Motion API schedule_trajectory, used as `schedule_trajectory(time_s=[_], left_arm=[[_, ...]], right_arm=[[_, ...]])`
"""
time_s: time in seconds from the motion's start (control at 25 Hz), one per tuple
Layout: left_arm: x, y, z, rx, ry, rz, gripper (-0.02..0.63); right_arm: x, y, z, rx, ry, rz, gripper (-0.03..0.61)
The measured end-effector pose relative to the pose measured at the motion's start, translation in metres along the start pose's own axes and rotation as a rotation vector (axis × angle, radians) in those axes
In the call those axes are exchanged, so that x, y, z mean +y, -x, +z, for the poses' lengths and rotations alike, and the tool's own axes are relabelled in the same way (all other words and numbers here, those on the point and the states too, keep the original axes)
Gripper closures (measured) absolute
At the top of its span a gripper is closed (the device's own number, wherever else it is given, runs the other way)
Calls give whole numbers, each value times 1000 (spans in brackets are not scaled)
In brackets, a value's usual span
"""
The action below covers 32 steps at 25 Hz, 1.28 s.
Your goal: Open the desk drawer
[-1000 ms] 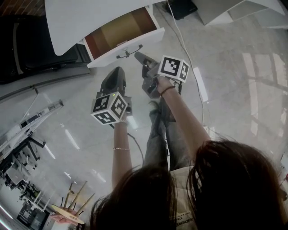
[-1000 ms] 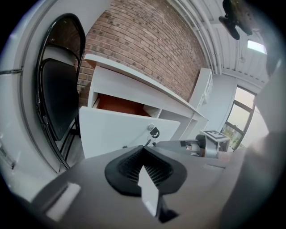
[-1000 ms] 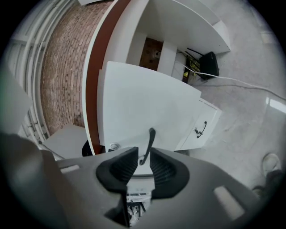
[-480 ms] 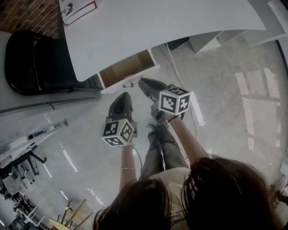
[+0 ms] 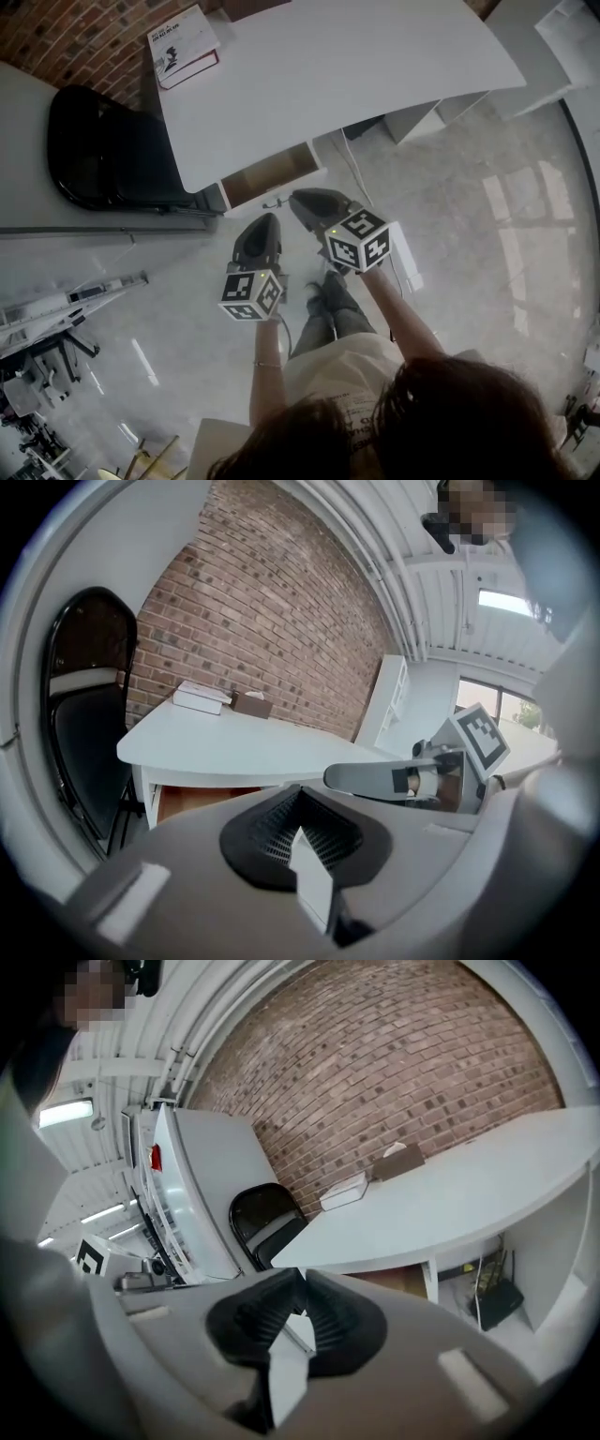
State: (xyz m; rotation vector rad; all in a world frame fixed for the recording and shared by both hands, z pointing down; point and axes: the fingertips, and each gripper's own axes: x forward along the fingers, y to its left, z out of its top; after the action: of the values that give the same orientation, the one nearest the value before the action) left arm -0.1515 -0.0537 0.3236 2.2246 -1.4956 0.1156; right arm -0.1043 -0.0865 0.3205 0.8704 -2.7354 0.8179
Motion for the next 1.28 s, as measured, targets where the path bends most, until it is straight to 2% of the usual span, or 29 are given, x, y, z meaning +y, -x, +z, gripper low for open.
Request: schedule_trajectory(time_s=[0.24, 0.72, 1.0, 1.28], left_arm=[[-21, 16, 25, -19, -48, -36, 615], [-54, 43, 60, -43, -143, -114, 615], [-60, 50, 77, -84, -154, -109, 615], [-59, 49, 83, -101, -165, -106, 615]], right_arm=[[24, 22, 26, -23, 97, 7, 551], [62, 52, 58, -52, 185, 26, 574], [75, 58, 73, -70, 235, 34, 575], [79, 55, 67, -82, 224, 48, 575]])
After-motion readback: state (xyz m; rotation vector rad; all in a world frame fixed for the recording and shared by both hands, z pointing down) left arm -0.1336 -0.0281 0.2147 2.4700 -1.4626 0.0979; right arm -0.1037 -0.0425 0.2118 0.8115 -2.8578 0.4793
